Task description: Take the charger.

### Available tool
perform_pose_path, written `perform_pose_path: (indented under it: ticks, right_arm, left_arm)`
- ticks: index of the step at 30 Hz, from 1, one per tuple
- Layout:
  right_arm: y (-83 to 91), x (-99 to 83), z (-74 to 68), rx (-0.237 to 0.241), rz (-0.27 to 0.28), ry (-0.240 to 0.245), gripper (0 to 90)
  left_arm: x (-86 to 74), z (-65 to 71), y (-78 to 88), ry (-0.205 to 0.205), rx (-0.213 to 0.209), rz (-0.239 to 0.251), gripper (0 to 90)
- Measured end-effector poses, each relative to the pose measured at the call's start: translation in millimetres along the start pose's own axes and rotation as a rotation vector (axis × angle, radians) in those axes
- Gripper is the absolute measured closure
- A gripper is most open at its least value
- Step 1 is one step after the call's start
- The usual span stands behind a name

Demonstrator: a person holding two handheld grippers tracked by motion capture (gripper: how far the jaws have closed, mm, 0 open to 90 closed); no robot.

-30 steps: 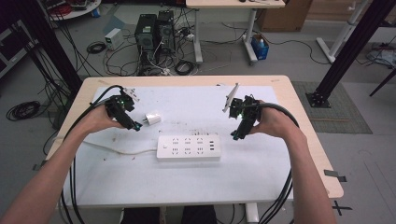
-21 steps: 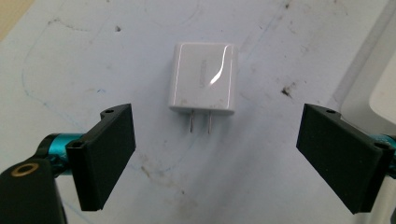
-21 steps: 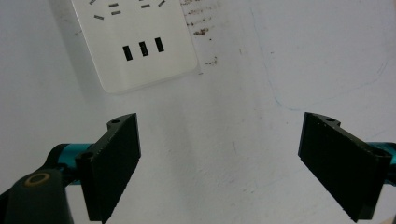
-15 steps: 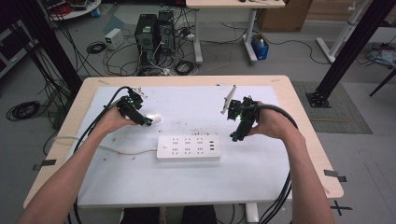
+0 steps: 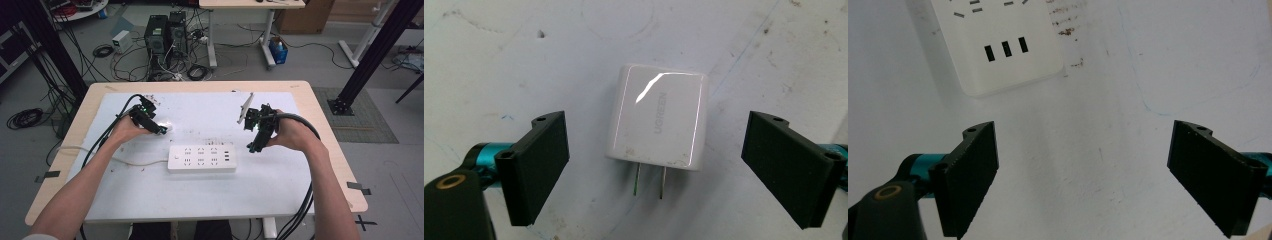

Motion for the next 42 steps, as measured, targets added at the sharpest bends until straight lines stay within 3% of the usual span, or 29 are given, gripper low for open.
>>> perform_pose_path:
  ticks: [14, 34, 39, 42]
  right_arm:
    - [-2.9, -2.8, -1.6, 0.008, -0.010, 0.000, 12.4]
    - [-4.0, -4.9, -1.2, 0.010, -0.023, -0.005, 12.4]
    - [-4.0, -5.4, -0.9, 0.011, -0.023, -0.008, 12.4]
    - [-4.0, -5.6, -1.5, 0.011, -0.029, -0.012, 12.4]
  left_arm:
    - [-4.4, -5.1, -8.1, 0.011, -0.027, -0.011, 21.5]
    - [-5.0, -4.1, -15.1, -0.010, -0.054, -0.012, 35.1]
    - [-4.1, -2.1, -15.0, -0.060, -0.043, -0.025, 40.0]
    - [-4.3, -2.2, -14.7, -0.069, -0.037, -0.027, 42.2]
Point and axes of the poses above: each handheld gripper's, and its own axes: y roughly backward along the jaws, x roughly out of its top, z roughly to its right, the point moved 8 cm from there along -y, roughly forward along the jaws, and after that the axes turned 6 degrees about -x, right-handed, at the moved point
